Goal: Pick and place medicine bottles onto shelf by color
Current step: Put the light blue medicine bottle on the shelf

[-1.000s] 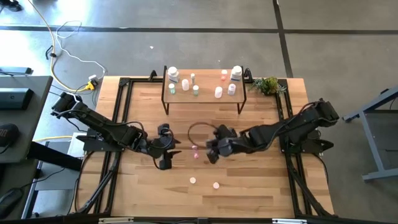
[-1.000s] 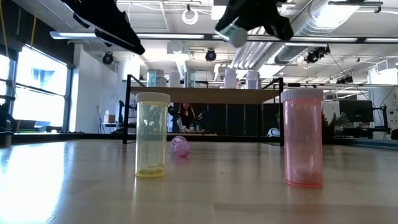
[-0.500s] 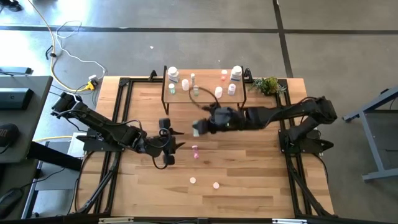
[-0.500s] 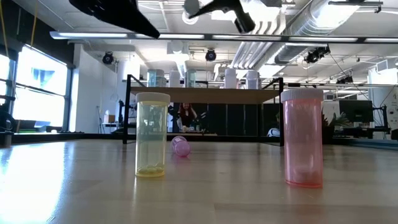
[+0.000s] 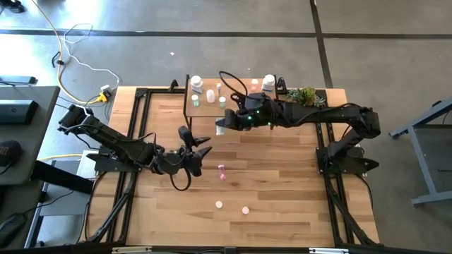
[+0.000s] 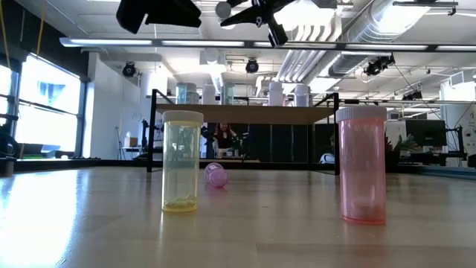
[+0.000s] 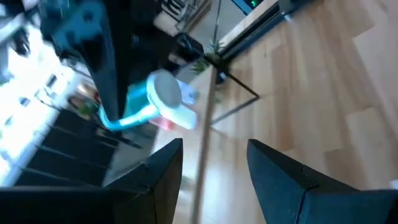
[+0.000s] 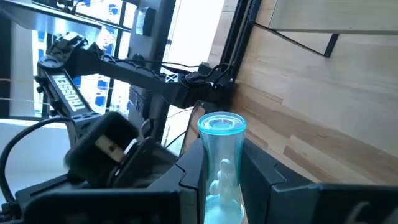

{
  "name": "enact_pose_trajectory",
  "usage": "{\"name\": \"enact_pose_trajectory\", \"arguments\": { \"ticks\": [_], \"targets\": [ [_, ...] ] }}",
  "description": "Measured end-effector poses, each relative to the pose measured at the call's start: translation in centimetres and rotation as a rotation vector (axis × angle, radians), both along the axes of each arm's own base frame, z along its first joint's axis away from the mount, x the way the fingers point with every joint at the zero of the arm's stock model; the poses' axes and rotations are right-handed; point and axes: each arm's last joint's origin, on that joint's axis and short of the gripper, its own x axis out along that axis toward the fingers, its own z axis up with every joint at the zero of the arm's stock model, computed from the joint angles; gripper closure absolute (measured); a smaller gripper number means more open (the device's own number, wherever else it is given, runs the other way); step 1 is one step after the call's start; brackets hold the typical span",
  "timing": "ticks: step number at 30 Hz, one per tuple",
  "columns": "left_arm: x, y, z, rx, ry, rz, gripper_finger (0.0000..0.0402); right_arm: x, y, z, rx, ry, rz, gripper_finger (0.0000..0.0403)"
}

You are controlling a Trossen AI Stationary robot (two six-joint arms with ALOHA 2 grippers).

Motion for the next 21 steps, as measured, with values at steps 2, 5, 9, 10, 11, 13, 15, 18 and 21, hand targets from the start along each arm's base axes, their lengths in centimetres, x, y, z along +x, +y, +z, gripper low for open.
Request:
{"name": "enact_pose_trajectory", "arguments": {
  "ticks": [2,5,9,10,11,13,15,18,21],
  "targets": [
    [0.2,0.4,0.2,0.049,0.021,-0.006,0.0234,0.0,-0.4,0.0,0.010,-0.001,-0.006,0.0352],
    [0.5,1.3,0.6,0.101,0.036,0.009,0.0234,-0.1,-0.9,0.0,0.028,-0.002,-0.026,0.0352],
    [0.9,2.8,1.0,0.130,0.034,0.017,0.0234,-0.2,-1.4,0.0,0.033,-0.002,-0.041,0.0352],
    [1.0,3.1,1.1,0.137,0.033,0.017,0.0234,-0.2,-1.6,0.0,0.034,-0.002,-0.046,0.0352],
    [1.0,3.4,1.2,0.147,0.032,0.017,0.0234,-0.2,-1.7,0.0,0.034,-0.003,-0.049,0.0352],
    [1.2,3.9,1.4,0.163,0.034,0.007,0.0234,-0.2,-1.9,0.1,0.046,-0.018,-0.062,0.0352],
    [1.2,4.3,1.5,0.184,0.048,-0.008,0.0234,-0.2,-2.1,0.3,0.089,-0.042,-0.083,0.0352],
    [1.3,4.8,1.6,0.232,0.080,-0.005,0.0234,-0.2,-2.3,0.5,0.135,-0.060,-0.103,0.0352],
    [1.3,5.3,1.9,0.266,0.089,0.008,0.0234,-0.2,-2.8,0.5,0.188,-0.069,-0.104,0.0352]
  ]
}}
